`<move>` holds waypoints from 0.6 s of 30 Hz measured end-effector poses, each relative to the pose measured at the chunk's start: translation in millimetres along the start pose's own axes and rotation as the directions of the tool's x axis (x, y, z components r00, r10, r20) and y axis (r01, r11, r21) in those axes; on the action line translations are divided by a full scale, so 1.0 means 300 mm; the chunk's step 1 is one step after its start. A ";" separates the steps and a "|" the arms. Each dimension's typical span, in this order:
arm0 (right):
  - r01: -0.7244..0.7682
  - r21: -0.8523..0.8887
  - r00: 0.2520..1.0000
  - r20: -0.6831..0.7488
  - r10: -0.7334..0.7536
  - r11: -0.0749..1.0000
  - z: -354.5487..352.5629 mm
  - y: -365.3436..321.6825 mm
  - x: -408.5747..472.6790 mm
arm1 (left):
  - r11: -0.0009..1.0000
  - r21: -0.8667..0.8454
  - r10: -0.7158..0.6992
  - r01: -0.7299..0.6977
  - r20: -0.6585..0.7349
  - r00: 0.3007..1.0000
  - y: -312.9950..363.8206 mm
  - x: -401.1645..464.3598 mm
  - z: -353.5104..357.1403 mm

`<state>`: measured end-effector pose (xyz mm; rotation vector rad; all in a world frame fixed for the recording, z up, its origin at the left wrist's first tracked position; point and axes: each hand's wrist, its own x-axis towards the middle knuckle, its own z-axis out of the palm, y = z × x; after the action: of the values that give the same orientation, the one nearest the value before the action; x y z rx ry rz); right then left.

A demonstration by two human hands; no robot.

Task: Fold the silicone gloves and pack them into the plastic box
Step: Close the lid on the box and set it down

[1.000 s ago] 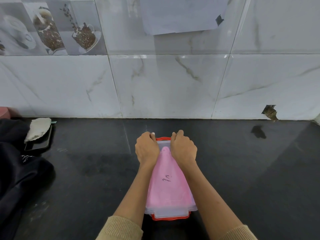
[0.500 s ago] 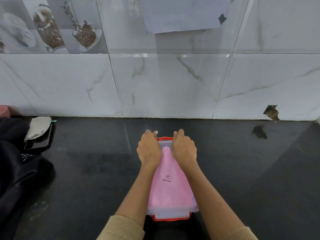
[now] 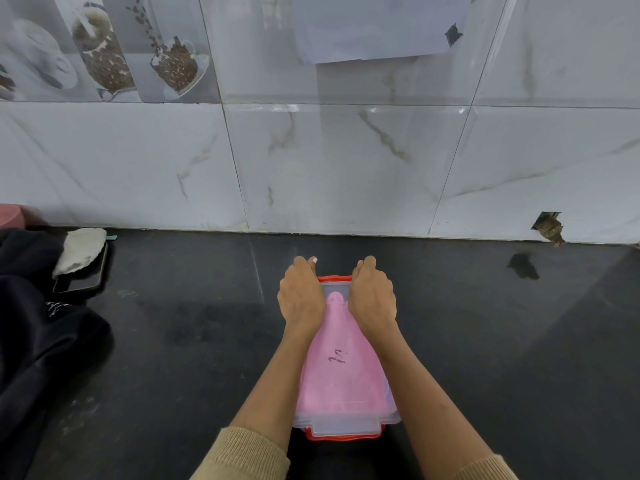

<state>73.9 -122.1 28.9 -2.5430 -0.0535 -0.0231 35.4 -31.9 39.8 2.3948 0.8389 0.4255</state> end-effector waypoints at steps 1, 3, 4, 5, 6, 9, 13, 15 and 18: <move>0.001 0.007 1.000 -0.010 -0.001 1.000 0.000 0.002 -0.001 | 1.000 -0.001 0.005 -0.005 -0.008 1.000 -0.001 -0.001 0.000; 0.007 0.006 1.000 -0.017 -0.007 1.000 -0.001 0.005 -0.001 | 1.000 -0.003 0.014 -0.014 -0.014 1.000 -0.002 -0.002 0.002; 0.009 0.001 1.000 -0.019 -0.009 1.000 0.001 0.006 0.000 | 1.000 -0.006 0.017 -0.017 -0.015 1.000 -0.002 -0.003 0.003; 0.010 -0.003 1.000 -0.020 -0.010 1.000 0.002 0.007 0.001 | 1.000 -0.008 0.018 -0.019 -0.015 1.000 -0.003 -0.002 0.004; 0.012 -0.006 1.000 -0.020 -0.012 1.000 0.003 0.007 0.002 | 1.000 -0.010 0.017 -0.018 -0.015 1.000 -0.002 -0.003 0.004; 0.018 -0.012 1.000 -0.025 -0.019 1.000 0.004 0.008 0.000 | 1.000 -0.018 0.014 -0.015 -0.016 1.000 -0.005 -0.001 0.007; 0.019 -0.019 0.999 -0.036 -0.020 1.000 0.000 0.002 -0.007 | 0.998 -0.036 0.041 -0.042 -0.031 0.999 -0.010 -0.007 0.008; 0.037 -0.044 0.998 -0.041 -0.038 0.998 -0.002 -0.002 -0.013 | 0.997 -0.045 0.063 -0.065 -0.048 0.997 -0.012 -0.009 0.010; 0.140 -0.126 0.985 -0.085 -0.151 0.982 -0.014 -0.014 -0.034 | 0.980 -0.132 0.143 -0.152 -0.076 0.987 -0.003 -0.018 -0.009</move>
<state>63.5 -121.4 34.4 -2.6486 -0.2073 -0.2092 29.8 -33.7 41.0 2.3332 0.6399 0.6041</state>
